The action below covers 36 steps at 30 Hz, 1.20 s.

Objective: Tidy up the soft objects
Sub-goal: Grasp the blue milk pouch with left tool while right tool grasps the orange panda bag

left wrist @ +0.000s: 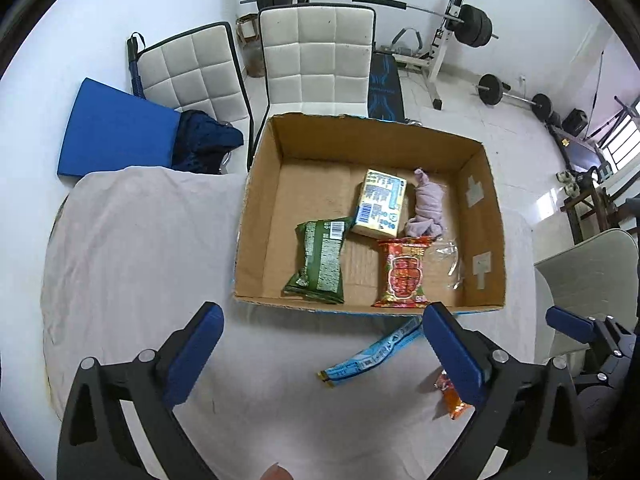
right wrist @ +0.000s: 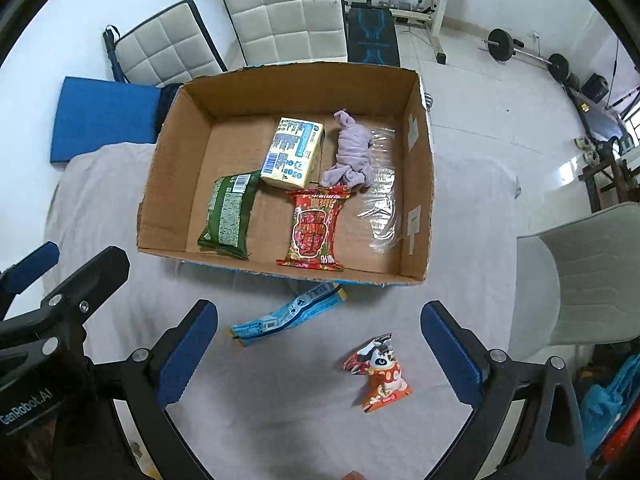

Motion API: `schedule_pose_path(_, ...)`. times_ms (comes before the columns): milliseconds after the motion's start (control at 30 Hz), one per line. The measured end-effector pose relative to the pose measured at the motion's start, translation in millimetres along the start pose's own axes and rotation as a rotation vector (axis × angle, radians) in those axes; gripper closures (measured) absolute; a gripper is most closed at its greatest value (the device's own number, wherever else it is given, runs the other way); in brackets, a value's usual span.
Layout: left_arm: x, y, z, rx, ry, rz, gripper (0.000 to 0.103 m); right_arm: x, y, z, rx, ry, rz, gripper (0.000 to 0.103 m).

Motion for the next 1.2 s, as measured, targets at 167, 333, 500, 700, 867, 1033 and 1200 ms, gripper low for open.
schedule_pose_path(167, 21, -2, 1, -0.054, -0.019, 0.052, 0.001, 31, -18, 15, -0.008, 0.049, 0.002, 0.0)
schedule_pose_path(333, 58, -4, 41, -0.111, 0.072, 0.106, 0.001, 76, -48, 53, 0.01, 0.151, 0.054, 0.0)
schedule_pose_path(500, 87, -21, 88, -0.127, 0.162, 0.203, 0.001, 112, -72, 92, 0.029, 0.235, 0.095, 0.0)
schedule_pose_path(700, 109, -46, 148, -0.116, 0.25, 0.356, 0.009, 130, -80, 132, 0.038, 0.306, 0.088, 0.0)
schedule_pose_path(867, 117, -61, 186, -0.11, 0.316, 0.432, 0.01, 135, -81, 162, 0.039, 0.359, 0.062, 0.0)
schedule_pose_path(1033, 124, -71, 217, -0.132, 0.386, 0.509, 0.021, 139, -83, 185, 0.03, 0.409, 0.049, 0.0)
schedule_pose_path(1200, 127, -79, 233, -0.13, 0.42, 0.56, 0.029, 145, -85, 199, 0.009, 0.443, 0.058, 0.0)
Point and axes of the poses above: each gripper's, at about its wrist camera, not at the fingertips, and z roughly the way its jaws point, y to its left, x to its underside, the point moved 8 cm from there along z, roughly the way its jaws point, and after that the axes turned 10 degrees about -z, right-handed, at the moved point
